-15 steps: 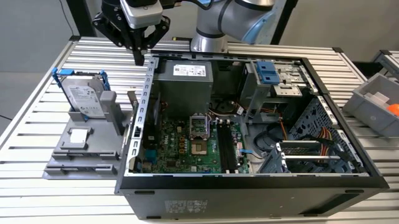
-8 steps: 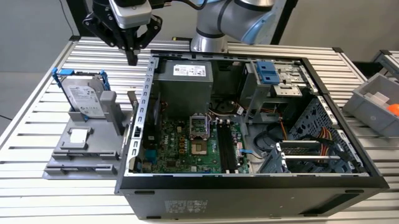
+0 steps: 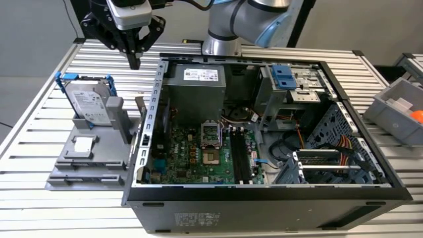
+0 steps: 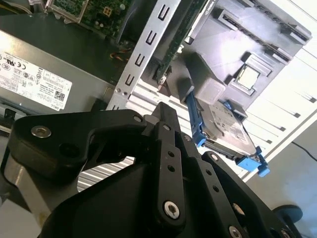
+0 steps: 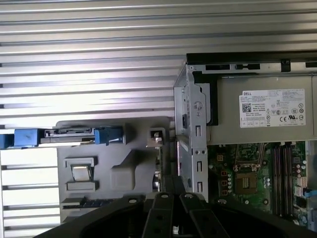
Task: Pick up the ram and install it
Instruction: 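Reach for the ram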
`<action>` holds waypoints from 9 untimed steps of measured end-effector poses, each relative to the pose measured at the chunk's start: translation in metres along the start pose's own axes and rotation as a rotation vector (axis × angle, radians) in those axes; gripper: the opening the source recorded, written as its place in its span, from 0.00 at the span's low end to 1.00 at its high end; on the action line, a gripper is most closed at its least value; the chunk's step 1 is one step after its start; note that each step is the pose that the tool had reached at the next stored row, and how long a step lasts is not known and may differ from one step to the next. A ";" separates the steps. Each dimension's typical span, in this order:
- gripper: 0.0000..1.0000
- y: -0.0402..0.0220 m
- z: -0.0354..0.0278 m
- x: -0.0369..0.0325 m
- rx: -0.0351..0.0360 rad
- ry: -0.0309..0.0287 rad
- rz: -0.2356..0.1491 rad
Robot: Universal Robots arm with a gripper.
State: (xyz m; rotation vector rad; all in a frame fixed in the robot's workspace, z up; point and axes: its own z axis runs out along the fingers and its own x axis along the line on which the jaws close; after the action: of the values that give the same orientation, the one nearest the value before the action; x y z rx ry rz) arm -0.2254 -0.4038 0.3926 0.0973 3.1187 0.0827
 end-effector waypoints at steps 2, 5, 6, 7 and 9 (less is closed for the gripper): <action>0.00 -0.0002 -0.0001 0.0030 -0.0001 0.0001 0.000; 0.00 -0.0005 -0.0002 0.0079 -0.0002 0.0001 0.000; 0.00 -0.0006 -0.0002 0.0095 -0.0002 0.0001 0.000; 0.00 -0.0007 -0.0002 0.0110 -0.0002 0.0001 0.000; 0.00 -0.0009 -0.0003 0.0141 -0.0003 0.0001 0.000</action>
State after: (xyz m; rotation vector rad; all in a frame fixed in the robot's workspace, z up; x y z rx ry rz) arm -0.2396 -0.4038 0.3926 0.0972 3.1188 0.0831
